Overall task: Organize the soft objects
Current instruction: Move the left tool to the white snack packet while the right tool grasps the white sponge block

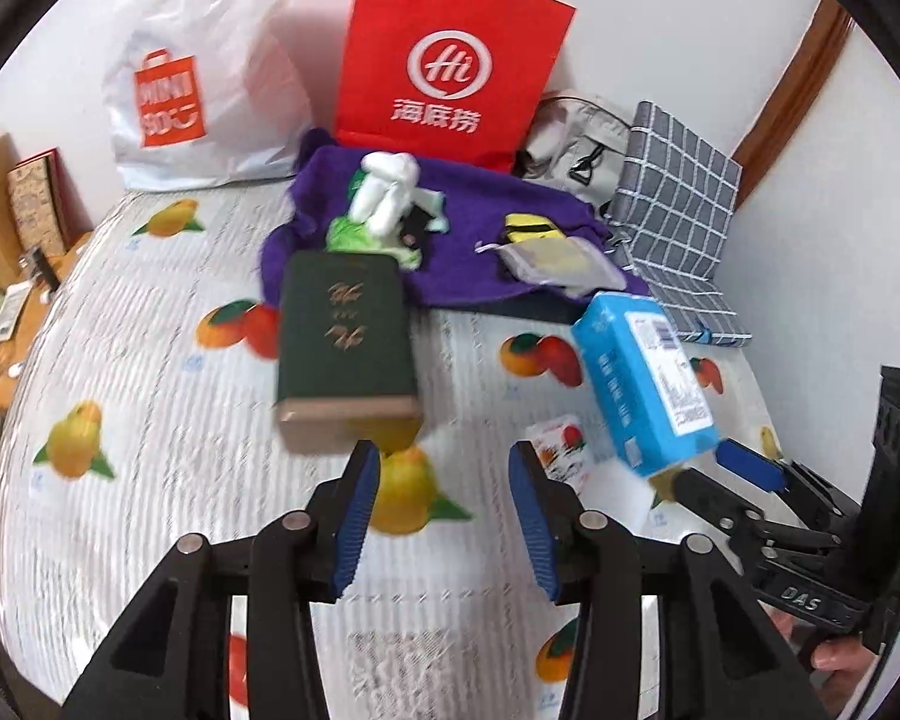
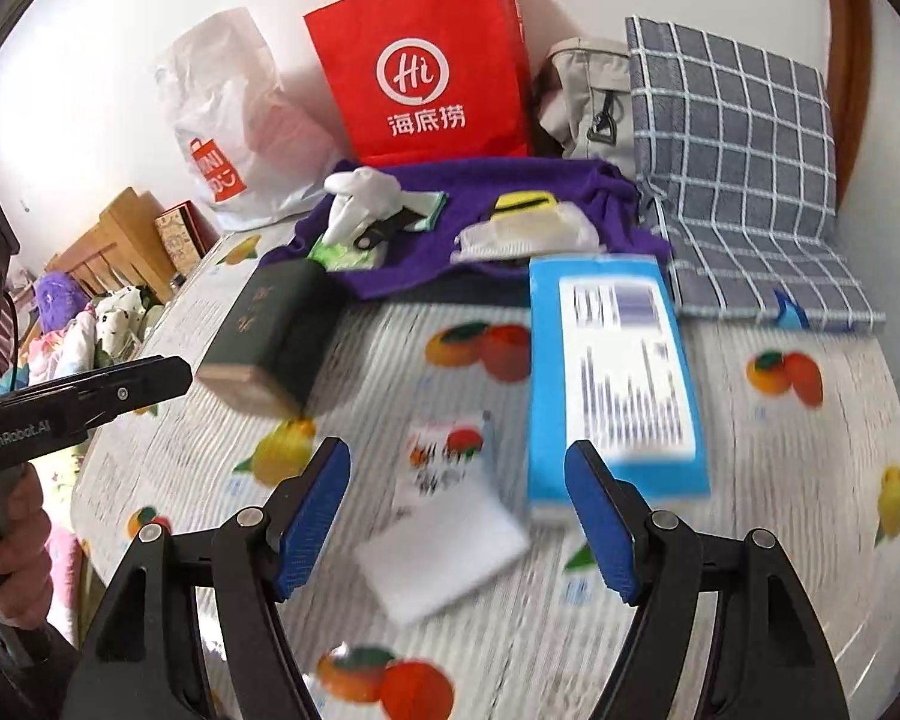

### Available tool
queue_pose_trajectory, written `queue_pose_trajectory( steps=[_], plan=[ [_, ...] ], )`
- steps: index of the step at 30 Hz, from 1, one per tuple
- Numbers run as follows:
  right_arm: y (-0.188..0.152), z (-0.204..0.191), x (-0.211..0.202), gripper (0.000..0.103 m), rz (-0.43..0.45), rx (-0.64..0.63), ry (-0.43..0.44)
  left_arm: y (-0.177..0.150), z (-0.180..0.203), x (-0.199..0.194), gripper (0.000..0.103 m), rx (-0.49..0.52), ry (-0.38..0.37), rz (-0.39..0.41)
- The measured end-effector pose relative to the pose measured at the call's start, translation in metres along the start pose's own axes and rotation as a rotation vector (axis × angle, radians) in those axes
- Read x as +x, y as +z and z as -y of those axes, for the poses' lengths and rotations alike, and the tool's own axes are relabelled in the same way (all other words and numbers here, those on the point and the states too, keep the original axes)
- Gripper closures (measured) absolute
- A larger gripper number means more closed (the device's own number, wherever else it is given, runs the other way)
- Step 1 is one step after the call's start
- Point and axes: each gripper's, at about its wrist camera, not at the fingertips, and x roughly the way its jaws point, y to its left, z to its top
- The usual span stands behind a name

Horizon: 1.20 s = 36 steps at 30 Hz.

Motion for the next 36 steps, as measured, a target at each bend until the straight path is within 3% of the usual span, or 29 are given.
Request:
queue_pose_trajectory(
  steps=[7, 21, 36],
  plan=[
    [-0.031, -0.005, 0.011, 0.029, -0.047, 0.082, 0.029, -0.029, -0.018, -0.003, 0.058, -0.019, 0.037, -0.004],
    [-0.041, -0.013, 0.065, 0.029, -0.114, 0.194, -0.12, -0.054, -0.023, 0.016, 0.057, -0.02, 0.061, -0.067],
    [-0.053, 0.006, 0.057, 0.035, -0.074, 0.143, 0.05, -0.05, 0.003, 0.04, 0.057, 0.002, 0.091, -0.099]
  ],
)
